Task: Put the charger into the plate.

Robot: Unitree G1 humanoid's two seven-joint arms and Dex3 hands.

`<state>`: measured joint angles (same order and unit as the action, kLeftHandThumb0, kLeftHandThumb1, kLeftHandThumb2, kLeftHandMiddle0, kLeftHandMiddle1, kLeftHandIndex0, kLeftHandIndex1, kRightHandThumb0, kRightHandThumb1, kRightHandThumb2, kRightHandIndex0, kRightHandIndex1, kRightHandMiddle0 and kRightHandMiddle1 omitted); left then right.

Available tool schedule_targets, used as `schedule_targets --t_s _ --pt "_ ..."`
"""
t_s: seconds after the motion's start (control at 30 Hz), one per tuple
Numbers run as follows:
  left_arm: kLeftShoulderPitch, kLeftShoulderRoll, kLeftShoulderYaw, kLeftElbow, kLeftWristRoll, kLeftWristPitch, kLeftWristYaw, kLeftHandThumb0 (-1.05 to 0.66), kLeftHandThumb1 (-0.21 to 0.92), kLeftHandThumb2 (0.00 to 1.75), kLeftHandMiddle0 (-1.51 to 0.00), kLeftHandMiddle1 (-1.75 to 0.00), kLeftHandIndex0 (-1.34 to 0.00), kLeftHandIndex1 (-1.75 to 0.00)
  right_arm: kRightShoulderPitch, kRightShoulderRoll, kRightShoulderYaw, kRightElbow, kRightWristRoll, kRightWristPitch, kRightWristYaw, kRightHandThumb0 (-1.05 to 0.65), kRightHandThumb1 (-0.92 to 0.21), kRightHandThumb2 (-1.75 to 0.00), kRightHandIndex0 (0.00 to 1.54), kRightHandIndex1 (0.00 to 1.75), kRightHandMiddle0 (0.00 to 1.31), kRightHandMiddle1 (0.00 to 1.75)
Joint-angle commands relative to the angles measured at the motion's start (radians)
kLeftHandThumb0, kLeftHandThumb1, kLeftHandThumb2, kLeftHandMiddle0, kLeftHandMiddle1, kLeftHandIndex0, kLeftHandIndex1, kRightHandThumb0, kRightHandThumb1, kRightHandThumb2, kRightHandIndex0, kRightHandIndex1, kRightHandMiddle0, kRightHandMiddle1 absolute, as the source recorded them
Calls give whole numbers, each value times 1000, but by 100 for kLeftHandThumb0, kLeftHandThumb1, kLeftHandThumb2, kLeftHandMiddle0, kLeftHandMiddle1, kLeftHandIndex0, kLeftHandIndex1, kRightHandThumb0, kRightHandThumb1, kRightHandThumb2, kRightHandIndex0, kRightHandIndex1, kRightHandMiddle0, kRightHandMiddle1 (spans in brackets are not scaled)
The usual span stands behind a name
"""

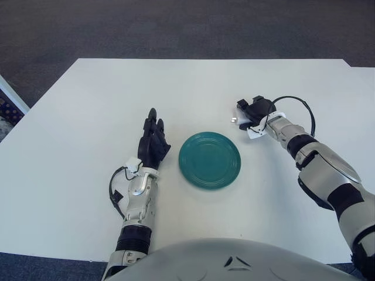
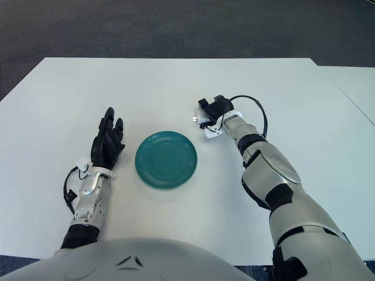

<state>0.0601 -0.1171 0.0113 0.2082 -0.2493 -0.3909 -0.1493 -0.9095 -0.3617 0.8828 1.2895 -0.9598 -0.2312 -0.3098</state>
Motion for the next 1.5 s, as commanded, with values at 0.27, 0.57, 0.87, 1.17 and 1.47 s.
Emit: schedule_targets --t_s 0.27,0.57,0.87,1.17,1.47 --pt "34 -12 -11 -76 -1 32 9 -105 92 97 0 0 -3 -4 55 11 -10 24 -4 24 -4 -51 -92 -62 80 175 63 175" --pt "42 -3 1 -102 -9 64 9 -105 92 99 -1 0 -4 -6 57 11 -8 16 -24 13 -90 -47 -92 -68 81 175 63 175" --pt "41 2 12 -116 -18 89 4 -105 92 100 -2 -1 -5 -7 31 14 5 -9 -30 -19 -94 -45 -92 -70 77 175 62 175" --pt "40 -4 17 -113 -21 99 2 -105 92 99 -5 -2 -6 -9 -69 7 -58 10 34 -47 -47 -44 -92 -69 75 175 61 175" --pt "30 3 25 -76 -25 75 -20 -105 92 98 -3 0 -5 -9 -129 -35 -219 -110 159 -128 3 -45 -92 -68 74 175 60 175"
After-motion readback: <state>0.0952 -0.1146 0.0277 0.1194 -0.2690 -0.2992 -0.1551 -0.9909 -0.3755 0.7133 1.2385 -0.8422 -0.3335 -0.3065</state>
